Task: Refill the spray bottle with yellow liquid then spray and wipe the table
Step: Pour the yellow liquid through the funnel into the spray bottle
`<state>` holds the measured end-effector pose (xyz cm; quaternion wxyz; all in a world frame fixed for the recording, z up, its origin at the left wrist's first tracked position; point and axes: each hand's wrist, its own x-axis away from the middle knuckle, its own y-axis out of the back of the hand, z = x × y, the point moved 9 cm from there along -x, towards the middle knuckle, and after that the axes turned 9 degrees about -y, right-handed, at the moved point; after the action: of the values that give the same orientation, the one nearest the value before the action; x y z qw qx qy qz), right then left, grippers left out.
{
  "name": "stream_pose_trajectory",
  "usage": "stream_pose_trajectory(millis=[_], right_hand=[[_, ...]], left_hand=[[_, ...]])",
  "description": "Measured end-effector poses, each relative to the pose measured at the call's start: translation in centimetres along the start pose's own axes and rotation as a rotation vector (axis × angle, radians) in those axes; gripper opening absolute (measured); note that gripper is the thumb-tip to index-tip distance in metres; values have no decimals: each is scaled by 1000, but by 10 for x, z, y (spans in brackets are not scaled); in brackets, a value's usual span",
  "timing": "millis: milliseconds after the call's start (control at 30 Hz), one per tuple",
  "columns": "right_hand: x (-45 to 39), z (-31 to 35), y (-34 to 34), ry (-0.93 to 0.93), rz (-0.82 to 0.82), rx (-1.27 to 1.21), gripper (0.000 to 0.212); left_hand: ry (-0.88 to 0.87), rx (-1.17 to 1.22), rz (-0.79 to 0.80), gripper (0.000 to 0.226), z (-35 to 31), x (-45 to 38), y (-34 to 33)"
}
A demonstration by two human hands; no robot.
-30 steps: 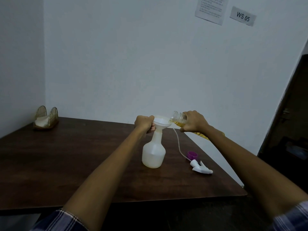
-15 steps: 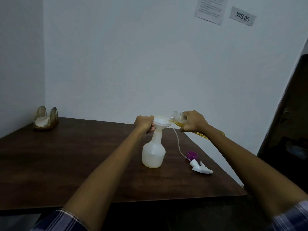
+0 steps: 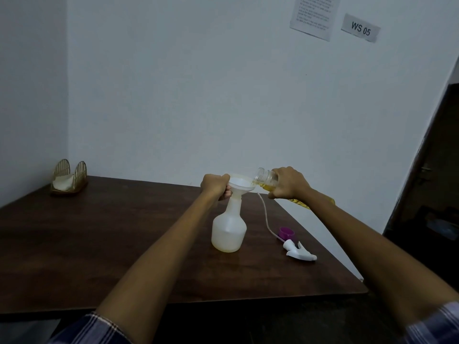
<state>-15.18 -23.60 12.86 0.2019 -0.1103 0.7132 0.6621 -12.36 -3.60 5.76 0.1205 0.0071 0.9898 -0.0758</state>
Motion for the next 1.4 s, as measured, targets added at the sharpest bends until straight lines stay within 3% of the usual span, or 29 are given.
stream_pose_trajectory(millis=[1400], right_hand=[[-3, -1, 0, -2, -14, 10, 48]], left_hand=[[5, -34, -25, 20, 1, -2, 1]])
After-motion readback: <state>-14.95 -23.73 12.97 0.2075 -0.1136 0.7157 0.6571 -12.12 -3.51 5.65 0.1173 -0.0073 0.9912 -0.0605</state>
